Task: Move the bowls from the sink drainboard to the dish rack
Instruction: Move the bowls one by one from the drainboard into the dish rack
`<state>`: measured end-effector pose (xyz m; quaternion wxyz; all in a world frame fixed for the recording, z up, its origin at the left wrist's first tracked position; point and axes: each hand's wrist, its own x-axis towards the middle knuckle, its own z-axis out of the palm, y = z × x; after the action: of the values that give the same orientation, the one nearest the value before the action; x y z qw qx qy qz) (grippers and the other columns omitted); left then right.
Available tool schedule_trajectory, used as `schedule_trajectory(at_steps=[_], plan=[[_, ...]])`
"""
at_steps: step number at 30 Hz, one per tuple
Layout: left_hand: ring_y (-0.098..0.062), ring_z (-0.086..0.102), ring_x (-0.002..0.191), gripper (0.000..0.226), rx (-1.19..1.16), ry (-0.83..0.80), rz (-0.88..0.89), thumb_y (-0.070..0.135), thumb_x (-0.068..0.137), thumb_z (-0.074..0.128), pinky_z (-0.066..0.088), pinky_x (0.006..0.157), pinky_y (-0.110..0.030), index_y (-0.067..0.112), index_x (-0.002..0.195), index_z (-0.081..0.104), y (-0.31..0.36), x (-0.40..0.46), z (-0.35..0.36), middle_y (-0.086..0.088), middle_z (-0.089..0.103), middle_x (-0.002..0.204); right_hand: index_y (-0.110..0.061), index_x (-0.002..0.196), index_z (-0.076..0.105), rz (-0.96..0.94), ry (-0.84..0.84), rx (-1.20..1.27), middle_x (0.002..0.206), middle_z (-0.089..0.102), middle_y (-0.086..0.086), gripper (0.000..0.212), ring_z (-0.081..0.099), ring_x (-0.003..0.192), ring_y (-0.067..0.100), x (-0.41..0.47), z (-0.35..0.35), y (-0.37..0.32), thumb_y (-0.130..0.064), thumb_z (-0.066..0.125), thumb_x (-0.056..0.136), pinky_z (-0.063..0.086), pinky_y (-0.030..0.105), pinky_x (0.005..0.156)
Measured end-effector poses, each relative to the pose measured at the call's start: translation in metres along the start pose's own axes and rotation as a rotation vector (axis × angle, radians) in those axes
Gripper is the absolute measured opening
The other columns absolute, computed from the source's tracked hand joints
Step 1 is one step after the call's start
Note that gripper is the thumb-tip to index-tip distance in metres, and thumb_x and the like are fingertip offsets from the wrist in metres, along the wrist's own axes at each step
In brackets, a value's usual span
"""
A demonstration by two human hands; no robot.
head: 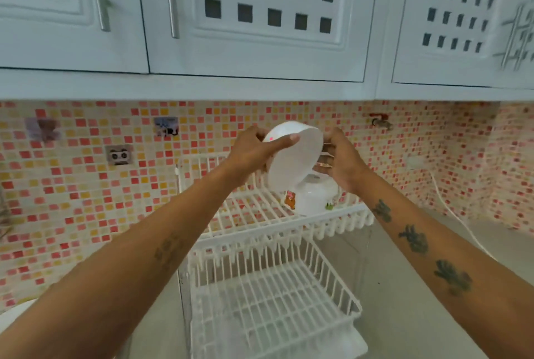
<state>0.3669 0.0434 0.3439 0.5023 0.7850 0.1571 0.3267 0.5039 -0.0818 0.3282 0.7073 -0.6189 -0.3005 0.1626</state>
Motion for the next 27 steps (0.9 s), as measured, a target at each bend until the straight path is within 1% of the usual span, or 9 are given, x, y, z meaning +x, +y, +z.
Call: schedule_trajectory(at_steps=[3,5,9,10,12,15,20,24,27], plan=[[-0.009,0.057,0.088,0.063,0.248,-0.003,0.237,0.044,0.067,0.084,0.052,0.070,-0.026,0.015,0.113,0.051,-0.002,0.012,0.022,0.005,0.055,0.103,-0.017,0.080,0.057,0.009,0.017,-0.009,0.085,0.059,0.002,0.039,0.054,0.076,0.017,0.014,-0.019,0.005,-0.038,0.032,0.101,0.043,0.027,0.073],[-0.014,0.055,0.095,0.070,0.381,-0.053,0.349,0.040,0.062,0.088,0.048,0.072,-0.024,0.017,0.116,0.048,-0.008,0.021,0.034,0.004,0.052,0.109,-0.017,0.080,0.058,0.002,0.029,-0.024,0.083,0.058,0.001,0.041,0.053,0.076,0.014,0.021,-0.024,0.009,-0.040,0.032,0.101,0.041,0.026,0.073],[-0.024,0.039,0.124,0.084,0.581,-0.174,0.413,0.032,0.060,0.090,0.042,0.101,-0.038,0.018,0.128,0.044,-0.030,0.036,0.050,-0.003,0.045,0.135,-0.020,0.077,0.058,-0.013,0.072,-0.118,0.082,0.059,0.004,0.037,0.056,0.074,0.022,0.032,-0.023,0.018,-0.050,0.043,0.091,0.043,0.036,0.068],[-0.025,0.032,0.130,0.086,0.619,-0.192,0.418,0.030,0.060,0.090,0.036,0.108,-0.040,0.018,0.131,0.043,-0.036,0.038,0.053,-0.002,0.040,0.141,-0.020,0.080,0.060,-0.031,0.071,-0.165,0.087,0.061,0.005,0.036,0.057,0.078,0.023,0.036,-0.023,0.021,-0.052,0.045,0.089,0.044,0.038,0.071],[-0.025,0.023,0.139,0.090,0.672,-0.201,0.433,0.030,0.060,0.090,0.023,0.117,-0.042,0.018,0.134,0.042,-0.046,0.041,0.061,-0.001,0.032,0.150,-0.016,0.102,0.060,-0.042,0.076,-0.241,0.106,0.059,0.003,0.036,0.058,0.093,0.022,0.043,-0.024,0.028,-0.049,0.053,0.089,0.047,0.038,0.081],[-0.027,0.019,0.144,0.092,0.656,-0.176,0.387,0.030,0.059,0.090,0.013,0.121,-0.049,0.017,0.134,0.041,-0.061,0.045,0.071,-0.004,0.026,0.155,-0.014,0.125,0.054,-0.034,0.111,-0.316,0.120,0.053,0.000,0.046,0.055,0.105,0.021,0.049,-0.024,0.040,-0.040,0.063,0.087,0.048,0.034,0.086],[-0.029,0.019,0.142,0.092,0.643,-0.184,0.353,0.029,0.055,0.092,0.022,0.116,-0.043,0.017,0.130,0.041,-0.075,0.047,0.081,-0.003,0.024,0.155,-0.013,0.125,0.056,-0.015,0.161,-0.281,0.121,0.052,0.001,0.042,0.053,0.101,0.020,0.058,-0.026,0.056,-0.028,0.062,0.086,0.043,0.029,0.076],[-0.026,0.028,0.133,0.091,0.621,-0.189,0.355,0.028,0.055,0.092,0.034,0.110,-0.040,0.014,0.128,0.040,-0.078,0.046,0.085,-0.004,0.031,0.146,-0.013,0.126,0.052,0.031,0.162,-0.266,0.117,0.050,0.001,0.040,0.052,0.096,0.020,0.060,-0.031,0.058,-0.026,0.058,0.088,0.039,0.024,0.060],[-0.026,0.029,0.133,0.094,0.609,-0.199,0.348,0.030,0.055,0.092,0.036,0.110,-0.042,0.014,0.131,0.038,-0.081,0.047,0.088,-0.004,0.030,0.145,-0.011,0.125,0.053,0.056,0.157,-0.266,0.113,0.051,0.001,0.039,0.053,0.084,0.016,0.061,-0.034,0.059,-0.023,0.055,0.088,0.037,0.024,0.056]])
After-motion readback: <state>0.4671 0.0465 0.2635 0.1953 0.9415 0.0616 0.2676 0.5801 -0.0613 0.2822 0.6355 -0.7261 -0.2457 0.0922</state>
